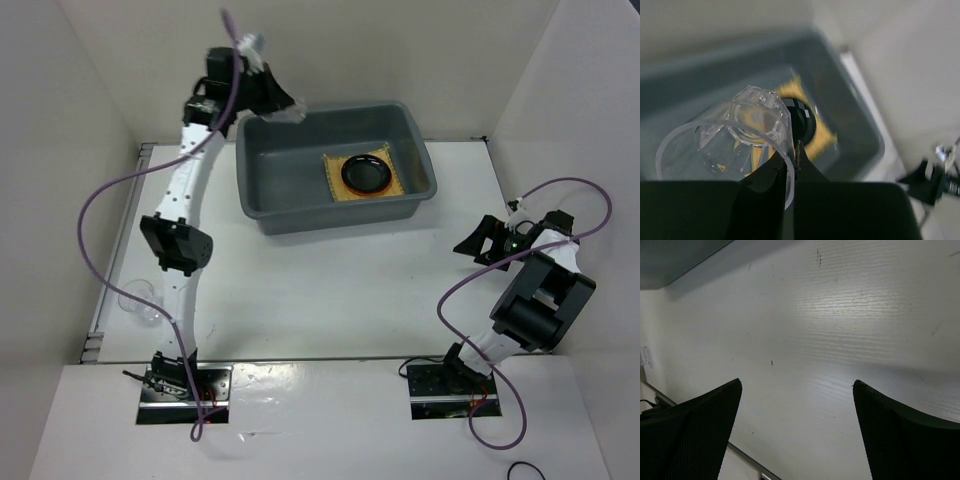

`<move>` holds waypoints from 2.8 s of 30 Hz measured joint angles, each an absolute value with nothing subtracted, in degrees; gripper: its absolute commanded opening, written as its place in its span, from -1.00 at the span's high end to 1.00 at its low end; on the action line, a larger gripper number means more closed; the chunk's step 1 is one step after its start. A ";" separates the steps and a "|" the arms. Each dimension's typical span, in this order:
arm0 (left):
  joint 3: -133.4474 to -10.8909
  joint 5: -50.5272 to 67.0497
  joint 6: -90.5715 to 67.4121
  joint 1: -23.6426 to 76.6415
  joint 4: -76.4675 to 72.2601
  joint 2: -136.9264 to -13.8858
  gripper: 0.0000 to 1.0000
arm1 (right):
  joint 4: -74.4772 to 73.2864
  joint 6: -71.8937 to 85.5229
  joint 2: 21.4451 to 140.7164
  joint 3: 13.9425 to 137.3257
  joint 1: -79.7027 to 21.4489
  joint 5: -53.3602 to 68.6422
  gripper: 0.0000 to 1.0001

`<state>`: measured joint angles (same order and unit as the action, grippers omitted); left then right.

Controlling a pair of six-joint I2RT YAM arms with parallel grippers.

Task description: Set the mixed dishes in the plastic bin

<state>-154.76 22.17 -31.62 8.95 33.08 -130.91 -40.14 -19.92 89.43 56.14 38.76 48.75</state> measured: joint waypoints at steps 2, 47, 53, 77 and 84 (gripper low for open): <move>-153.32 22.46 -28.34 13.52 38.26 -131.87 1.00 | -40.18 -19.92 89.43 56.14 38.76 48.75 -0.91; -97.86 -30.13 -48.71 -15.55 54.37 -87.29 -1.00 | -40.34 -20.03 93.49 56.29 38.76 49.28 -0.91; -73.01 -25.10 -52.80 -17.10 54.30 -83.15 -1.00 | -40.36 -20.01 93.56 56.34 38.74 49.69 -0.91; -54.61 -20.56 -50.68 -21.54 41.85 -85.89 -0.36 | -40.38 -19.94 93.58 56.36 38.74 49.69 -0.91; -57.69 -16.03 -49.98 -22.52 41.10 -89.45 1.00 | -40.38 -19.25 93.58 56.36 38.74 49.30 -0.91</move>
